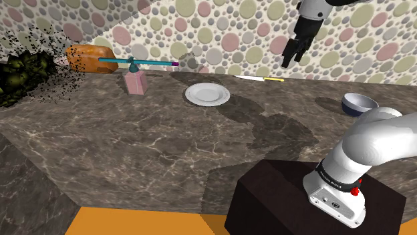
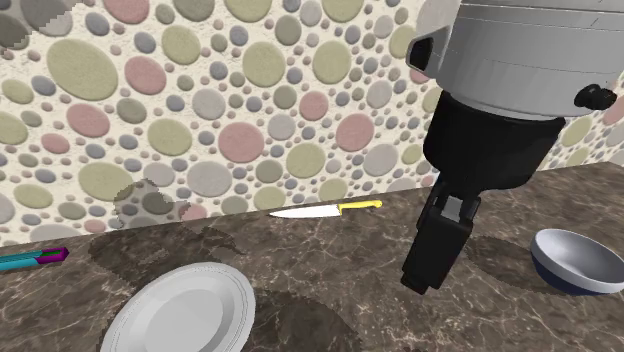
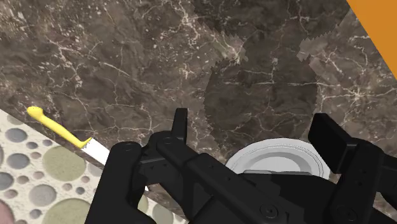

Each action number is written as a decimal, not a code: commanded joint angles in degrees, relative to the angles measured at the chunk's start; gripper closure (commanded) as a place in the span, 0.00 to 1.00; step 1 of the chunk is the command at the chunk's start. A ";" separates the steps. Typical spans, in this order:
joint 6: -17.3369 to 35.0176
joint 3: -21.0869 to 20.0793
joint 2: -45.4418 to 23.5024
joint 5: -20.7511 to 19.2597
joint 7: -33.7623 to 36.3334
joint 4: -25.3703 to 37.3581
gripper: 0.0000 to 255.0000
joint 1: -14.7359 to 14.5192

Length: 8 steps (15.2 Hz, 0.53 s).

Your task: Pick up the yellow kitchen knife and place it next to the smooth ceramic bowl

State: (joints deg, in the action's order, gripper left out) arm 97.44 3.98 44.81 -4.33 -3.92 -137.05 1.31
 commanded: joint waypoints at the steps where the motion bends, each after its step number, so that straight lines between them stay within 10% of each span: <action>1: 0.00 0.00 0.00 0.00 0.00 0.00 0.00 0.00; 8: 3.96 5.69 -14.85 -6.12 -12.00 5.80 0.00 -0.09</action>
State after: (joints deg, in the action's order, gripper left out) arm 100.40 8.85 32.25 -9.57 -14.13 -131.80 1.23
